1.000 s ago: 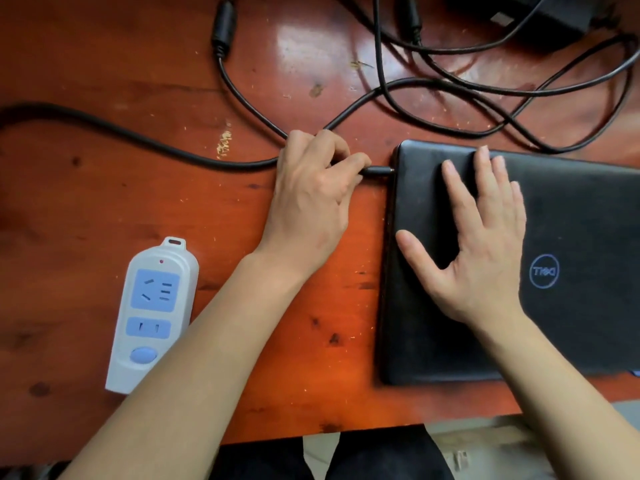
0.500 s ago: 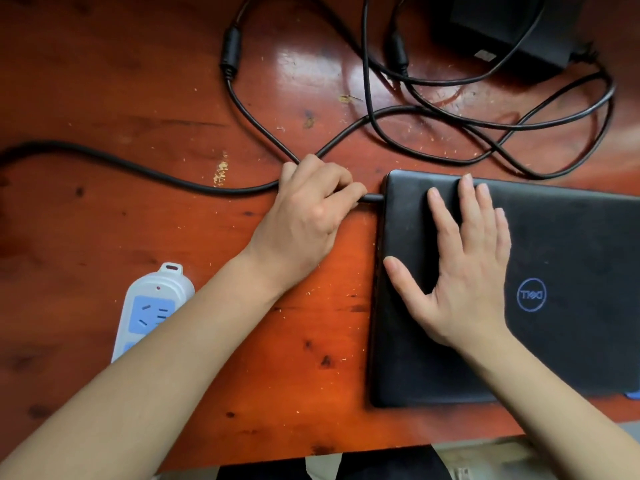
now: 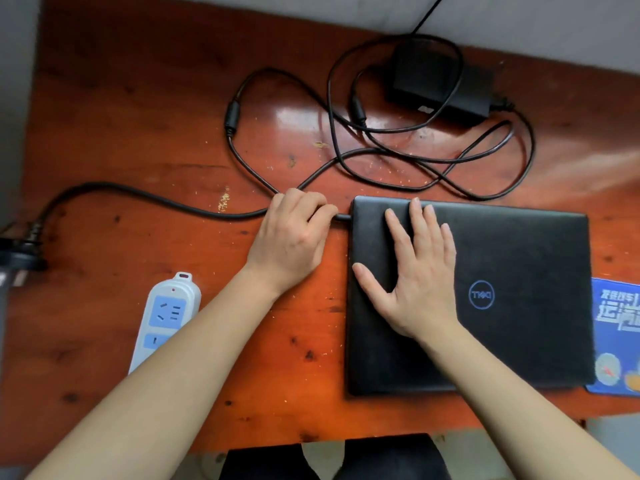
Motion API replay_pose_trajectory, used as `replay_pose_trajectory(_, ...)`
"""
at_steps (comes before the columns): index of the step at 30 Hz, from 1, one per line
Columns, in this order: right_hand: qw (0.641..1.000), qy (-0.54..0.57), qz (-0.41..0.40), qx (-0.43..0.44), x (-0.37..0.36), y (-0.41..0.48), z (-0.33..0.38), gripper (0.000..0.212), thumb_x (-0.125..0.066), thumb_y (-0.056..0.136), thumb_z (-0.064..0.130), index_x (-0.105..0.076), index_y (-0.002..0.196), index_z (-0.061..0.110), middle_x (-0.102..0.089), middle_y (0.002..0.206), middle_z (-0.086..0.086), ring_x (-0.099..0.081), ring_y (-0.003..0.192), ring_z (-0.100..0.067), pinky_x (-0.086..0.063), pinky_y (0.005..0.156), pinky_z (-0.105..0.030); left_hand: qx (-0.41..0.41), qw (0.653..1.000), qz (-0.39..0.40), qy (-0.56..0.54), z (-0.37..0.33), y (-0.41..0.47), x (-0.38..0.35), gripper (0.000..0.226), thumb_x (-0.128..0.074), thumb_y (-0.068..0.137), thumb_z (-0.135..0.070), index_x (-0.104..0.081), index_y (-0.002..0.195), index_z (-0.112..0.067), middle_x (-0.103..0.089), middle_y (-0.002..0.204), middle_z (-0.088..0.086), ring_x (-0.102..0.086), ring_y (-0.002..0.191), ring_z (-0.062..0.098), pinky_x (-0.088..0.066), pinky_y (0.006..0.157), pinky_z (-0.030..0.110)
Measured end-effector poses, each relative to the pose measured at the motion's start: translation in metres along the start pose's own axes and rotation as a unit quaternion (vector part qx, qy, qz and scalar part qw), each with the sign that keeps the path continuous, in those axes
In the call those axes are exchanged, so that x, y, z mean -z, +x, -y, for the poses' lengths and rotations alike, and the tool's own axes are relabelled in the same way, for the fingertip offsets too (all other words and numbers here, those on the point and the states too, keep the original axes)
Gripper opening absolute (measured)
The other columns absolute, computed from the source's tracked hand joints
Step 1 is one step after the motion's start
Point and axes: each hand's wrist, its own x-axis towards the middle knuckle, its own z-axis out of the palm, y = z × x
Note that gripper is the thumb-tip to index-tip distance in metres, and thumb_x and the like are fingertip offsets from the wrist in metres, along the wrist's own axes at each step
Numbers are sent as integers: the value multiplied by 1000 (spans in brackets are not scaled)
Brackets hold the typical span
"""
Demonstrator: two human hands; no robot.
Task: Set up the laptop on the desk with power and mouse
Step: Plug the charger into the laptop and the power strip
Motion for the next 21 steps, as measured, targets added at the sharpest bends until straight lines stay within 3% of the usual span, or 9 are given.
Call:
replay_pose_trajectory(4, 999, 37, 19, -4, 13, 3, 1, 78, -50, 88, 65, -42, 149, 17, -28, 160, -15, -21, 150, -32, -16, 120, -52, 59, 997, 25, 45, -4, 1, 2, 25, -60, 87, -25, -66, 107, -11, -61, 109, 11, -51, 99, 32, -42, 84, 45)
replay_pose_trajectory(8, 986, 158, -58, 3, 42, 35, -15, 45, -59, 94, 38, -61, 130, 11, -55, 139, -10, -49, 129, -27, -36, 110, -42, 112, 989, 70, 61, -3, 5, 1, 40, -56, 79, -30, -62, 114, -10, -54, 119, 11, -45, 114, 31, -32, 97, 45)
replay_pose_trajectory(13, 970, 220, -97, 42, 78, 100, -34, 32, -60, 96, 26, -65, 123, 11, -62, 126, -4, -53, 119, -16, -40, 104, -23, 139, 980, 105, 93, -7, 10, 1, 42, -51, 79, -30, -60, 115, -11, -48, 121, 10, -42, 116, 31, -31, 99, 47)
replay_pose_trajectory(21, 972, 213, -2, 98, 62, 146, -28, 30, -58, 95, 23, -63, 123, 14, -62, 124, -2, -53, 117, -16, -45, 96, -26, 155, 969, 159, 109, -8, 13, 4, 43, -49, 79, -31, -60, 115, -10, -47, 121, 12, -40, 118, 32, -34, 99, 51)
